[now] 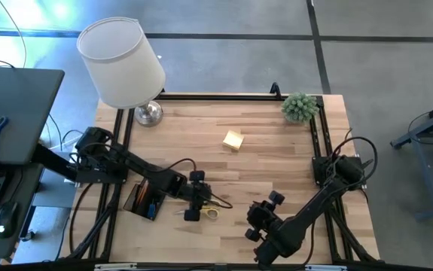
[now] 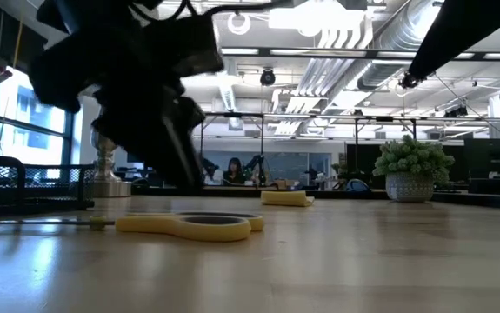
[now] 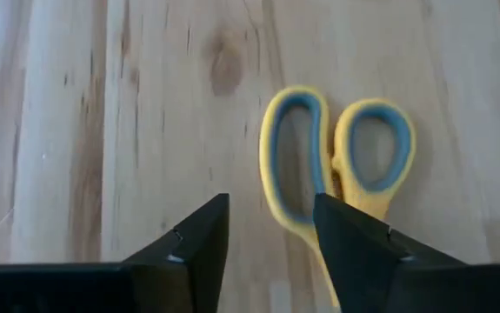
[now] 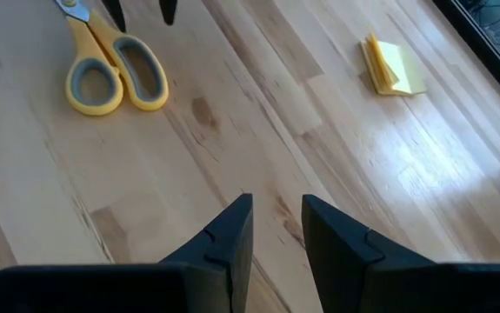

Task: Pick and place office supplies into organizer
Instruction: Put the yellow scissors into the black desk organizer

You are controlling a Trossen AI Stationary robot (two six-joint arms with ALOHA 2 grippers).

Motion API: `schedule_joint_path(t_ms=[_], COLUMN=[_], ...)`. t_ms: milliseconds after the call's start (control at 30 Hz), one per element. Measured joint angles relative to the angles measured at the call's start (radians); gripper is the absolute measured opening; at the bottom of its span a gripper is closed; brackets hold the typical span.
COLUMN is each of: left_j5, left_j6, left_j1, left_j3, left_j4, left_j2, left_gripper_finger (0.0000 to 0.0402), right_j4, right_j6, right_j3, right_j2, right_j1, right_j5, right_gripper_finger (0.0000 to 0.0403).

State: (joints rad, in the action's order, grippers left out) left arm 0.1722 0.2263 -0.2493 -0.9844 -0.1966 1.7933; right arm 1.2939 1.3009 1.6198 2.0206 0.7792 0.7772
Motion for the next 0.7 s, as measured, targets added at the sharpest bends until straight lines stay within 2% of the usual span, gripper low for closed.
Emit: schedule_joint_path(t_ms=[267, 500, 700], left_j5=[-0.033, -0.024, 0.001], left_j6=[0.017, 0.017, 0.018], left_j1=[0.000, 0.000, 0.000], left_j3=[-0.002, -0.003, -0.008], left_j4=[0.070, 0.101, 0.152], left_j2=[0.045, 0.043, 0.106], left_gripper_finger=[0.0133, 0.0126, 0.0126], right_j4=[-0.021, -0.025, -0.026], right_j6=[-0.018, -0.022, -0.026], right_j3=[0.000, 0.000, 0.000], right_j2=[0.000, 0.001, 0.001], right_j1=[-0.007, -0.007, -0.007], right_j5=[0.001, 0.000, 0.005], right_gripper_finger=[0.0094, 0.0094, 0.0094])
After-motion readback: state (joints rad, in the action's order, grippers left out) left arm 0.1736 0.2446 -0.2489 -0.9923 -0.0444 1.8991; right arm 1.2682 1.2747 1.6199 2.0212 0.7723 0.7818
